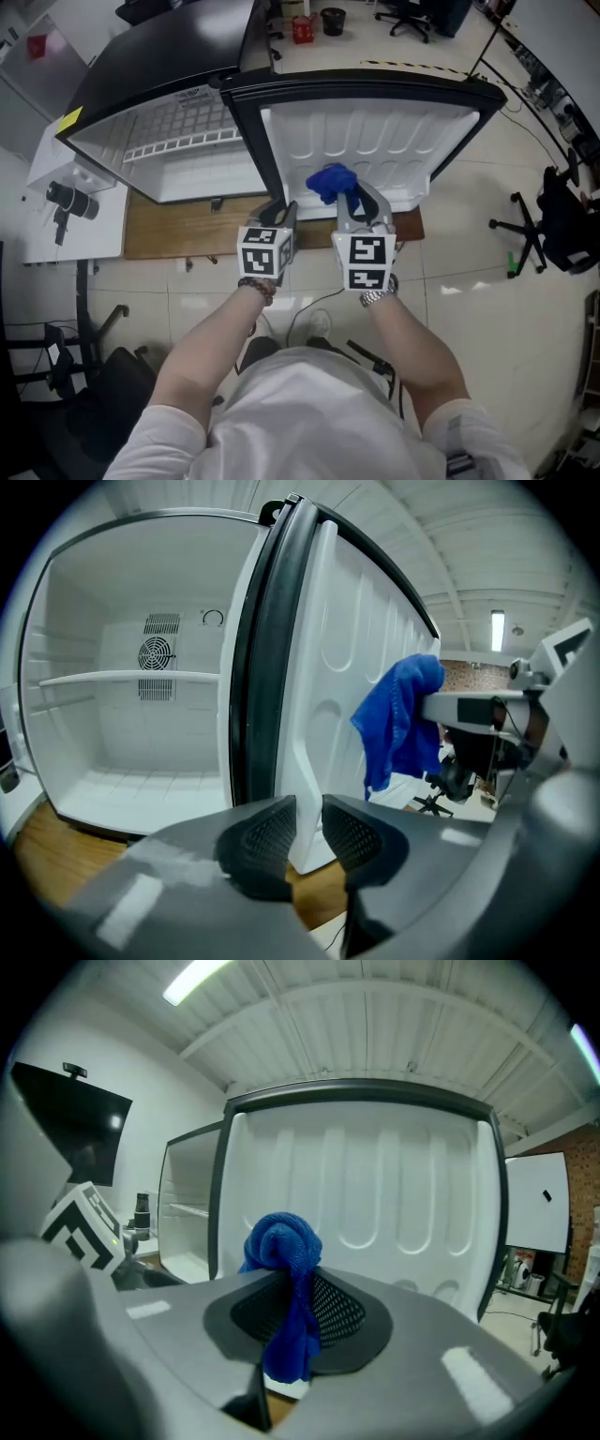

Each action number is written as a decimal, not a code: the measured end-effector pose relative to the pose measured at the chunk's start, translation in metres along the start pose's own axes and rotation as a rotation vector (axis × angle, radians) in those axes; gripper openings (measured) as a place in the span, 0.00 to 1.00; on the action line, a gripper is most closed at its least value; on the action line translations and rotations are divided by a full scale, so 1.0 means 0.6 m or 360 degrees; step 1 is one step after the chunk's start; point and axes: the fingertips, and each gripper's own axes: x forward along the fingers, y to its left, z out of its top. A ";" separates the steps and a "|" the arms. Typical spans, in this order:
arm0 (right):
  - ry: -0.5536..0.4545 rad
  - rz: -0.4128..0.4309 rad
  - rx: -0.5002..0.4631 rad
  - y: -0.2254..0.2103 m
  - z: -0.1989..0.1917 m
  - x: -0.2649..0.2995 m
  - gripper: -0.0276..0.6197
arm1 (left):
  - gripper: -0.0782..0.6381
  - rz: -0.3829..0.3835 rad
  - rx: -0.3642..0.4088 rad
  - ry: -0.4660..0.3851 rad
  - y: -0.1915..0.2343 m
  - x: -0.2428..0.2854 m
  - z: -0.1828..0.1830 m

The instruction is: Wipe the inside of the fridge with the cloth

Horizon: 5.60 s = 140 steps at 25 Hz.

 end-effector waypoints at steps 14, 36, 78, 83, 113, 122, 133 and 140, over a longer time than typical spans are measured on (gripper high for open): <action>0.0117 0.0165 -0.0037 0.117 -0.043 0.092 0.14 | 0.24 -0.0042 -0.0006 -0.0007 0.001 0.000 0.000; 0.0152 -0.0082 0.0003 -0.024 -0.075 0.069 0.14 | 0.23 -0.0001 -0.0022 -0.0033 0.006 -0.002 -0.001; 0.0166 -0.0519 0.0024 -0.286 -0.098 -0.031 0.14 | 0.23 0.0033 -0.0048 -0.0015 0.004 -0.004 -0.001; 0.0083 -0.0406 0.0018 -0.228 -0.065 -0.048 0.14 | 0.23 0.0025 -0.0049 -0.0013 0.005 -0.002 0.000; 0.0406 0.0243 -0.0096 0.127 -0.211 0.066 0.14 | 0.24 -0.0063 -0.0018 -0.0001 0.004 -0.005 0.016; 0.0473 0.0227 -0.0083 0.133 -0.236 0.109 0.14 | 0.23 -0.0042 -0.0025 -0.0003 0.004 -0.007 0.015; 0.0507 0.0157 -0.0026 0.100 -0.246 0.120 0.14 | 0.23 -0.0001 -0.0023 -0.0022 0.003 -0.009 0.016; 0.0519 0.0076 -0.0014 0.049 -0.255 0.110 0.14 | 0.22 0.0018 -0.0021 -0.0029 0.006 -0.009 0.015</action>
